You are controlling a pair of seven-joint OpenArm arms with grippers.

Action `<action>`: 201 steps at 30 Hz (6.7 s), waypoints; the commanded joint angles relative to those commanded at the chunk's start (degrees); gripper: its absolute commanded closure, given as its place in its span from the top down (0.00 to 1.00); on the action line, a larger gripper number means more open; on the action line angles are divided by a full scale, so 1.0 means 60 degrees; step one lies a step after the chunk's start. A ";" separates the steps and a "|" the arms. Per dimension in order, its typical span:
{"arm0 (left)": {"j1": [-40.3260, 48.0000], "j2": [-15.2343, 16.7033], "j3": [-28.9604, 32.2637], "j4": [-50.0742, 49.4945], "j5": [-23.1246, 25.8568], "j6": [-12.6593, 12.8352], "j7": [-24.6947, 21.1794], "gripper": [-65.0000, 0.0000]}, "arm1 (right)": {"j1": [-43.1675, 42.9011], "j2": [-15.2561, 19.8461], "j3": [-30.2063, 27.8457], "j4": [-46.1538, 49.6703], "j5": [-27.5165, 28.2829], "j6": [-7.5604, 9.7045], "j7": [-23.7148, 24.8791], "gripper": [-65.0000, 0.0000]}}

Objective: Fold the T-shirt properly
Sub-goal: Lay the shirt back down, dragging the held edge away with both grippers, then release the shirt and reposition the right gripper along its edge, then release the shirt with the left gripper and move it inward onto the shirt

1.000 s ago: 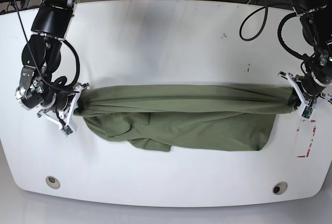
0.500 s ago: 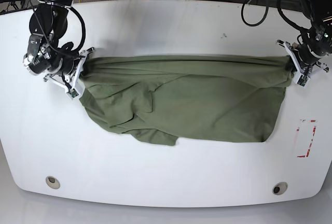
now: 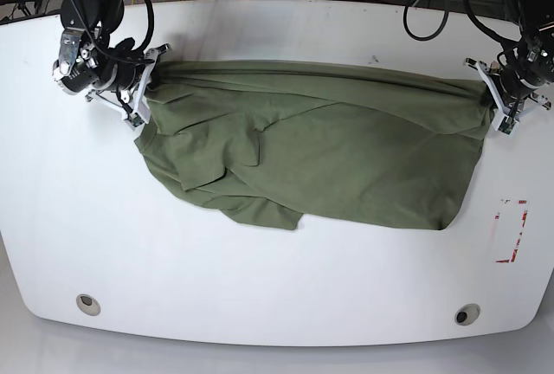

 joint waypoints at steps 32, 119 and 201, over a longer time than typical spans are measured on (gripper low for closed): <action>-0.0425 0.0015 -0.0044 0.1890 -0.0645 0.0000 0.1495 0.53 | 0.2344 -0.0703 0.1275 0.0000 -0.0044 0.0000 -0.0015 0.73; -0.4733 0.0073 -0.0029 -0.2330 -0.0674 0.0711 0.1509 0.63 | 0.5963 -0.0469 0.0337 -0.8821 -0.1949 0.0000 0.5480 0.15; -0.2886 0.0264 0.0615 -0.2740 -0.0674 0.0711 0.0659 0.82 | 0.5905 -0.0571 0.0366 -0.8821 -0.1905 0.0000 0.5436 0.15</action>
